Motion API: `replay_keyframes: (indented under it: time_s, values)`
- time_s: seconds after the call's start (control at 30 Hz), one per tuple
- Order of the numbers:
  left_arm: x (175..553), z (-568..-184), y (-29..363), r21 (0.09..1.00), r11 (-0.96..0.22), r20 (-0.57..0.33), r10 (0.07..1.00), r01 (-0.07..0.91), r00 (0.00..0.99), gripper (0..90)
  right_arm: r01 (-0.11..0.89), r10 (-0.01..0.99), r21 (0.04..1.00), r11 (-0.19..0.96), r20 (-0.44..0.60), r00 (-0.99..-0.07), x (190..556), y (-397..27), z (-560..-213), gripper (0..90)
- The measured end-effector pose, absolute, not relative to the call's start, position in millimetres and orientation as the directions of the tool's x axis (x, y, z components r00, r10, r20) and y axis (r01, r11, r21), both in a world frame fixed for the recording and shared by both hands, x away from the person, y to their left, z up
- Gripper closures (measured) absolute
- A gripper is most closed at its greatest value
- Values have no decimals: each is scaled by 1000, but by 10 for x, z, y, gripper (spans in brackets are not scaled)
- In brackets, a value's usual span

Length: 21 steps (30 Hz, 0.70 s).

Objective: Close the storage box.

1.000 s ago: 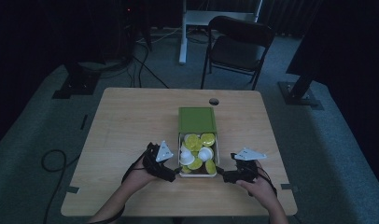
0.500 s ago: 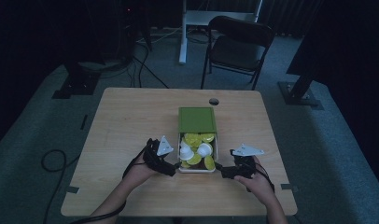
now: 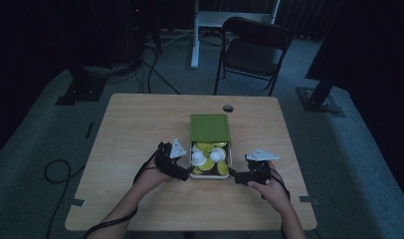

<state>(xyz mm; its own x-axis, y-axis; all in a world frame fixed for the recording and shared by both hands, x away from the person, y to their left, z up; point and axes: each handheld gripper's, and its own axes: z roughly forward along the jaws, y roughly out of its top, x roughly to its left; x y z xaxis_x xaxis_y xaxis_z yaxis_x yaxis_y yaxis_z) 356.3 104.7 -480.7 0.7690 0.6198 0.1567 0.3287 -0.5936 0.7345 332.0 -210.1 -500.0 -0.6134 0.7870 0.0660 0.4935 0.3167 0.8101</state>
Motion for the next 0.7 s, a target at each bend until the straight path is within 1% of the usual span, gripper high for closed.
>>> replay_keyframes:
  time_s: [0.23,0.47,0.7]
  values:
    - [3635,-4778,1044,740,-586,154,625,329,765,13,499,796,814,298,76,-600,3390,-2106,-4987,111]
    - [3741,-4753,1031,737,-587,159,632,335,758,13,501,812,815,292,66,-580,3464,-2116,-4955,111]
    - [3831,-4743,1017,730,-594,168,634,337,755,13,515,823,810,280,74,-563,3541,-2102,-4992,112]
